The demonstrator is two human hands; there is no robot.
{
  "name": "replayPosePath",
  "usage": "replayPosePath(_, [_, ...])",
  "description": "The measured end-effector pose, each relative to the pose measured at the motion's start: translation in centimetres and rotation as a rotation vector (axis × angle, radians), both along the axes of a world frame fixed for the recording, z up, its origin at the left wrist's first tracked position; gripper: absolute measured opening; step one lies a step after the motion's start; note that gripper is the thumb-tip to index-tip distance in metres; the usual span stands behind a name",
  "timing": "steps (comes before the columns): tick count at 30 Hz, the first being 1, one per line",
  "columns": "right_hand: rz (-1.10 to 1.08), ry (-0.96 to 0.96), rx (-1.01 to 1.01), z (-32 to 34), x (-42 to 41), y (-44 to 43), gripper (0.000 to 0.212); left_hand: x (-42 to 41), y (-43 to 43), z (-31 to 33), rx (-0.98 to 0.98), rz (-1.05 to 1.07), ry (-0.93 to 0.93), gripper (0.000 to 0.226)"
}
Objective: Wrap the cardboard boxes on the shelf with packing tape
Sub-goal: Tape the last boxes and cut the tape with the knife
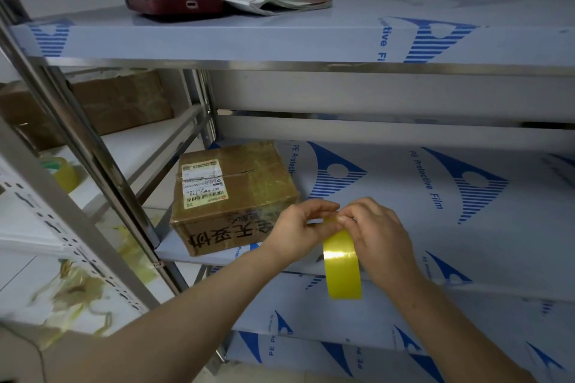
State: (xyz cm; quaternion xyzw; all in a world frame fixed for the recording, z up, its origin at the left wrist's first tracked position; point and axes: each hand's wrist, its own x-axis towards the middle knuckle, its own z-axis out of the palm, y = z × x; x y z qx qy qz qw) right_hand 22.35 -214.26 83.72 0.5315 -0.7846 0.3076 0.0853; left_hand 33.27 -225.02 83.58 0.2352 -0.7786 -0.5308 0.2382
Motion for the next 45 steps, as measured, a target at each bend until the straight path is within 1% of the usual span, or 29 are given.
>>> replayPosePath(4, [-0.001,0.065,-0.170,-0.3,-0.3,0.4,0.031,-0.4,0.6,-0.3,-0.019,0.035,0.040,0.015])
replayPosePath(5, [0.018,0.030,-0.214,-0.1,-0.4,0.4,0.031,-0.5,0.8,-0.1,-0.031,0.053,0.060,0.013])
replayPosePath(6, [0.043,-0.075,-0.259,0.3,-0.5,0.4,0.030,-0.7,1.0,0.2,-0.042,0.071,0.085,0.011])
replayPosePath(8, [0.094,-0.417,-0.314,1.4,-0.2,0.8,0.025,-1.1,1.1,1.1,-0.062,0.111,0.119,0.010])
replayPosePath(9, [0.112,-0.598,-0.293,1.9,0.3,1.0,0.023,-1.4,1.0,1.7,-0.069,0.130,0.116,0.011])
replayPosePath(10, [0.118,-0.731,-0.254,2.2,0.8,1.4,0.031,-1.6,0.9,2.2,-0.064,0.146,0.102,0.013])
replayPosePath(11, [0.119,-0.801,-0.213,2.2,1.2,1.6,0.047,-2.0,0.7,2.6,-0.051,0.152,0.077,0.015])
replayPosePath(13, [0.116,-0.859,-0.180,2.2,2.0,1.9,0.088,-2.6,0.6,3.3,-0.071,0.160,0.013,0.020])
replayPosePath(14, [0.125,-0.891,-0.190,2.1,2.2,1.9,0.103,-2.9,0.7,3.6,-0.081,0.180,-0.007,0.021])
replayPosePath(16, [0.142,-1.001,-0.240,1.8,1.8,2.2,0.118,-3.1,0.5,4.3,-0.015,0.272,0.008,0.020])
replayPosePath(17, [0.166,-1.053,-0.232,1.7,1.4,2.4,0.116,-3.0,0.2,4.7,0.047,0.334,0.037,0.019])
replayPosePath(18, [0.206,-1.062,-0.176,1.6,1.1,2.7,0.103,-2.8,-0.2,5.2,0.113,0.387,0.066,0.019])
replayPosePath(20, [0.289,-0.968,-0.037,1.6,0.7,3.1,0.064,-2.3,-0.7,5.6,0.209,0.439,0.086,0.019])
replayPosePath(21, [0.315,-0.923,-0.012,1.6,0.7,3.1,0.051,-2.2,-0.9,5.5,0.226,0.438,0.074,0.018])
replayPosePath(23, [0.328,-0.943,-0.072,2.6,1.0,3.0,0.038,-2.2,-1.1,5.6,0.229,0.416,0.016,0.019])
replayPosePath(24, [0.318,-0.977,-0.105,3.3,1.1,2.9,0.037,-2.3,-1.4,5.9,0.237,0.418,0.010,0.021])
replayPosePath(25, [0.300,-1.016,-0.124,3.9,1.1,2.6,0.040,-2.4,-2.3,6.3,0.271,0.439,0.045,0.020])
replayPosePath(27, [0.307,-1.154,-0.103,4.8,1.2,2.3,0.048,-2.3,-5.1,7.9,0.355,0.533,0.158,0.017])
replayPosePath(28, [0.328,-1.239,-0.072,5.1,1.3,2.3,0.050,-2.1,-6.6,8.9,0.334,0.580,0.168,0.016])
replayPosePath(29, [0.354,-1.311,-0.052,5.3,1.6,2.2,0.050,-1.8,-8.2,9.6,0.273,0.602,0.139,0.015])
replayPosePath(30, [0.379,-1.342,-0.044,5.5,1.9,2.1,0.049,-1.5,-9.7,10.2,0.219,0.607,0.099,0.011])
replayPosePath(32, [0.429,-1.288,-0.053,5.7,2.2,1.3,0.049,-1.1,-12.4,10.6,0.163,0.593,0.033,0.005])
replayPosePath(33, [0.436,-1.243,-0.059,5.7,2.3,0.7,0.047,-0.9,-13.6,10.4,0.144,0.582,0.015,0.007])
replayPosePath(35, [0.394,-1.191,-0.072,6.0,2.4,-0.7,0.041,-1.1,-16.0,9.9,0.115,0.562,-0.004,0.012])
replayPosePath(36, [0.357,-1.187,-0.083,6.1,2.5,-1.5,0.040,-1.3,-17.0,9.7,0.108,0.561,-0.004,0.010])
replayPosePath(38, [0.293,-1.165,-0.118,6.2,2.7,-3.0,0.044,-2.0,-19.1,9.0,0.098,0.556,-0.020,0.010])
replayPosePath(42, [0.166,-0.992,-0.129,6.4,3.1,-6.1,0.071,-3.5,-22.4,6.9,0.068,0.534,-0.140,0.016])
replayPosePath(44, [0.103,-0.970,-0.120,6.8,3.0,-7.4,0.067,-3.9,-23.8,5.9,0.067,0.534,-0.194,0.026])
replayPosePath(45, [0.076,-0.949,-0.114,6.9,3.0,-8.0,0.063,-4.1,-24.4,5.5,0.076,0.539,-0.221,0.025])
